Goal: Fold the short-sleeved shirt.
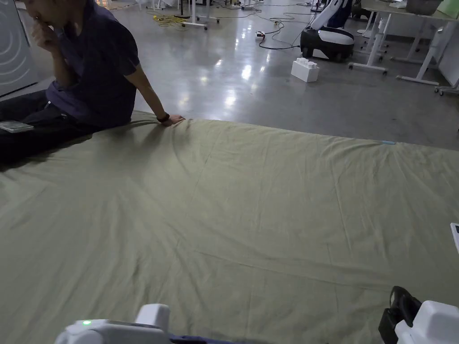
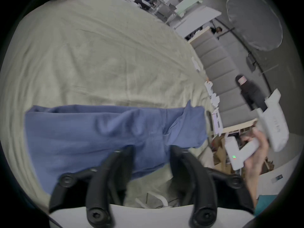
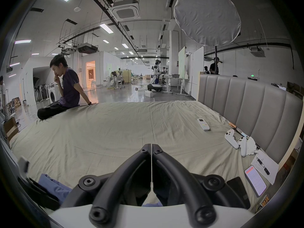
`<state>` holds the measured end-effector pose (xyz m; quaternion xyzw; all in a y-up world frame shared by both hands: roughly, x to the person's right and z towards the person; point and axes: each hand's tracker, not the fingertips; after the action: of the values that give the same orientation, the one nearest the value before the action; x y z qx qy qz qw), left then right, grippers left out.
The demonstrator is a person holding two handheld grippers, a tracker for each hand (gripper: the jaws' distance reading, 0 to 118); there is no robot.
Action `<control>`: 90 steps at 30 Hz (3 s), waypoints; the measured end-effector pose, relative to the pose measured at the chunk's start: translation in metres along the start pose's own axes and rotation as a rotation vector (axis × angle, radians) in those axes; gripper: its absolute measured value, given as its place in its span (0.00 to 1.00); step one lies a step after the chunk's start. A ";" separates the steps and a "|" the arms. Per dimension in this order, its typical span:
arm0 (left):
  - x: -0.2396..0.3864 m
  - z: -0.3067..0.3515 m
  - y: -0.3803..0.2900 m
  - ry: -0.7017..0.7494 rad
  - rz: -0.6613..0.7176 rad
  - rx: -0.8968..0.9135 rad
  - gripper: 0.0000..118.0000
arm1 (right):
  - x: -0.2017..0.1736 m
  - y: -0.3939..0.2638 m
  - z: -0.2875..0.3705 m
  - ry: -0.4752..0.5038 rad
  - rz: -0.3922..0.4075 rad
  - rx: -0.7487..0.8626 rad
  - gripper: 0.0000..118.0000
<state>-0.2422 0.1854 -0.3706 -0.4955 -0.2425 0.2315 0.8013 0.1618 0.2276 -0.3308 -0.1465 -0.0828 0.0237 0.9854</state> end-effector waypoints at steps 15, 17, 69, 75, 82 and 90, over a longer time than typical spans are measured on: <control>-0.128 -0.017 -0.011 -0.267 0.291 0.008 0.61 | -0.002 0.003 -0.003 -0.006 -0.027 -0.019 0.01; -0.126 -0.025 -0.014 -0.346 0.308 0.009 0.61 | -0.002 0.003 -0.003 -0.011 -0.024 -0.021 0.01; 0.113 -0.004 0.011 0.174 -0.185 -0.039 0.12 | 0.005 -0.003 0.004 0.007 -0.064 -0.016 0.01; 0.132 -0.065 -0.009 0.176 -0.166 -0.097 0.12 | 0.012 -0.007 0.007 -0.008 -0.085 -0.034 0.01; 0.139 -0.120 -0.019 0.241 -0.095 -0.105 0.12 | 0.017 -0.009 0.009 -0.022 -0.088 -0.039 0.01; 0.138 -0.094 -0.011 0.068 -0.035 -0.083 0.34 | 0.018 -0.011 0.009 -0.019 -0.084 -0.044 0.01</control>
<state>-0.0759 0.2015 -0.3751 -0.5316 -0.2335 0.1902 0.7917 0.1786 0.2213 -0.3166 -0.1645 -0.0988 -0.0184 0.9812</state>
